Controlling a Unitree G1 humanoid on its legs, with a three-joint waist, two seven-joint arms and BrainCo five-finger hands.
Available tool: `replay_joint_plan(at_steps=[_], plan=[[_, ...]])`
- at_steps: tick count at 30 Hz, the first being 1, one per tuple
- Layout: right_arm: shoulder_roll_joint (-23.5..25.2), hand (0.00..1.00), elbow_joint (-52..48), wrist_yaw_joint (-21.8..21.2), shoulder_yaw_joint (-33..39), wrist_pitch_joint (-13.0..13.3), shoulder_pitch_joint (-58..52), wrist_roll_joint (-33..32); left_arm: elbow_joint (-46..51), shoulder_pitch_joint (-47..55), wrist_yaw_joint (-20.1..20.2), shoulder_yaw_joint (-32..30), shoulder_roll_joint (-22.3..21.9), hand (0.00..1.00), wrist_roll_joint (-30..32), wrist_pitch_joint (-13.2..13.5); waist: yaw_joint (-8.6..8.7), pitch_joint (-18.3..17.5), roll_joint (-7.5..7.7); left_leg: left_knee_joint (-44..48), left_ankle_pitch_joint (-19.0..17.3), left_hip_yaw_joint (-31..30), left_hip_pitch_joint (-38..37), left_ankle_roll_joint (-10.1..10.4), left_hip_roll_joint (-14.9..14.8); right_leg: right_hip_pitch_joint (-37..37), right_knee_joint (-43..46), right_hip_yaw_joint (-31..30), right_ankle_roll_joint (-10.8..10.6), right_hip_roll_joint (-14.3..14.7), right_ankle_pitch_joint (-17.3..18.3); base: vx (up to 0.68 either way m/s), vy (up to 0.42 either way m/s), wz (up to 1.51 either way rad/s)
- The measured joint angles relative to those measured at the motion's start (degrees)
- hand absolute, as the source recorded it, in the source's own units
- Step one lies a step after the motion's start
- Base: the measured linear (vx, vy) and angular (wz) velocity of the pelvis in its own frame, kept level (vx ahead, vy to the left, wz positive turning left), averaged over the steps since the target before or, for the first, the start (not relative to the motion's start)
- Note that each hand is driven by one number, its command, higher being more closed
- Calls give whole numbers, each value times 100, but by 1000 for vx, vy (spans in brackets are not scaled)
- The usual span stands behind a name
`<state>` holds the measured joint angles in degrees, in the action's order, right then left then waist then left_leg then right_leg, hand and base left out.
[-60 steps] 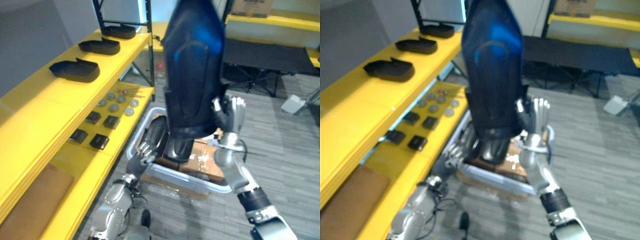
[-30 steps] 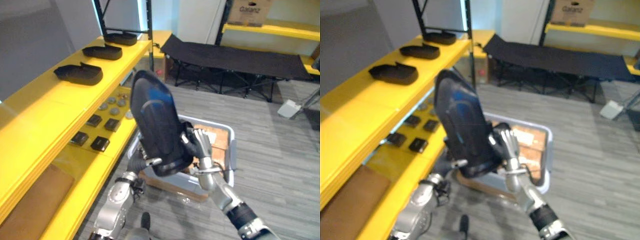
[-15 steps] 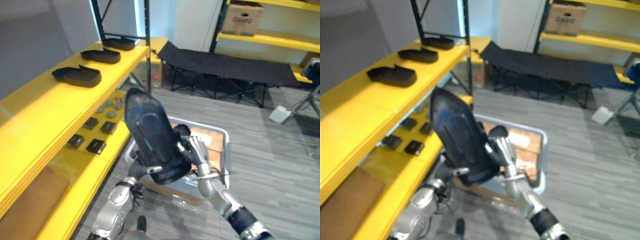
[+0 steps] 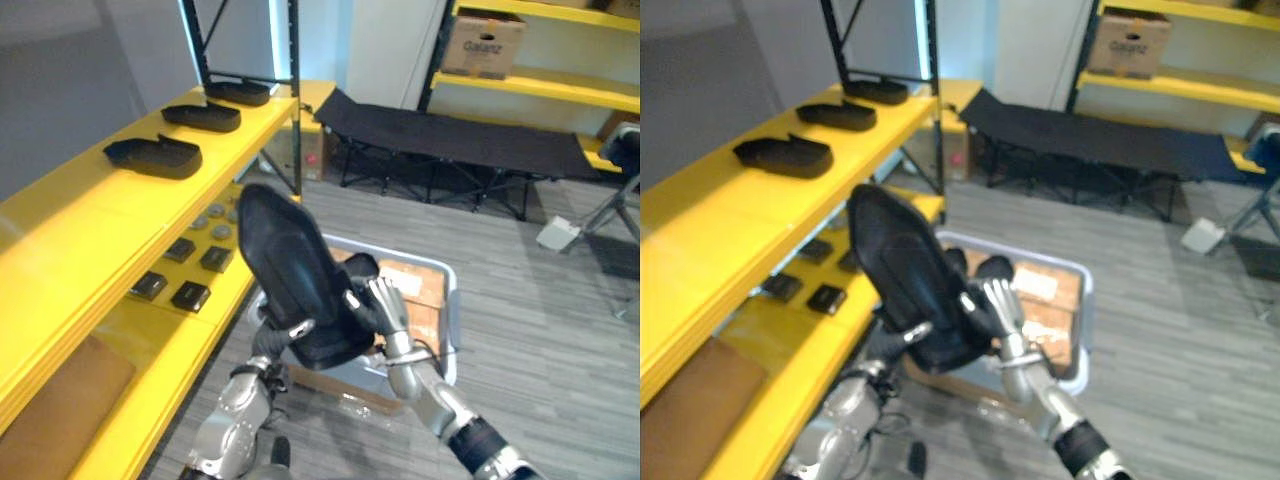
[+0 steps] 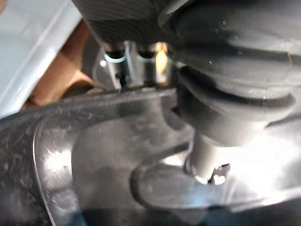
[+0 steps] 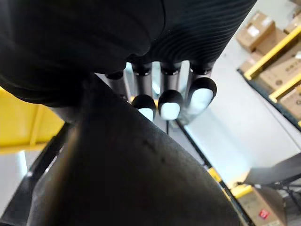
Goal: Walk over and take plastic housings, then place them on the shelf
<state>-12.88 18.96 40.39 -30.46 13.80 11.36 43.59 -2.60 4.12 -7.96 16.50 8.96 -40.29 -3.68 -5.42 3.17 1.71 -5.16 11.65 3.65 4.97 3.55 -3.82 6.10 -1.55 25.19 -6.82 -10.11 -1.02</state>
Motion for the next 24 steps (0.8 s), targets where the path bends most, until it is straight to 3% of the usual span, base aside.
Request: replay_joint_plan(at_steps=[10, 14, 15, 20, 24], plan=[[82, 100, -31, 104, -58, 7, -42, -5, -36, 0, -41, 60, -46, 100, -1267, 88, 7, -21, 34, 0, -2, 11, 3, 1, 2, -5, -8, 0, -11, -3, 8, 0, 0, 0], [127, 100, -56, 216, -57, 116, -47, -14, -35, 0, 14, 180, -52, 100, -1717, 452, 9, -20, 38, 1, -3, 13, 7, 1, 4, -7, -11, 1, -12, -6, 9, 0, 0, 0], [129, 0, -63, 221, -58, 164, -45, -20, -35, 0, 23, 227, -60, 100, -1806, 587, 10, -22, 43, 1, -4, 17, 7, 2, 5, -8, -12, 2, -13, -9, 9, 0, 0, 0], [158, 0, -65, 220, -61, 380, -105, -299, -35, 0, 94, 281, -102, 100, -1732, 912, 10, -28, 67, 1, -15, 21, 7, 6, 7, -9, -16, 3, -14, -10, 10, 0, 0, 0], [213, 0, -63, 144, -133, 619, -260, -844, 41, -4, -19, 169, -236, 100, -671, 1233, 4, -32, 89, 1, -22, 23, 8, 7, 14, -8, -18, 6, -12, -14, 11, 0, 0, 0]])
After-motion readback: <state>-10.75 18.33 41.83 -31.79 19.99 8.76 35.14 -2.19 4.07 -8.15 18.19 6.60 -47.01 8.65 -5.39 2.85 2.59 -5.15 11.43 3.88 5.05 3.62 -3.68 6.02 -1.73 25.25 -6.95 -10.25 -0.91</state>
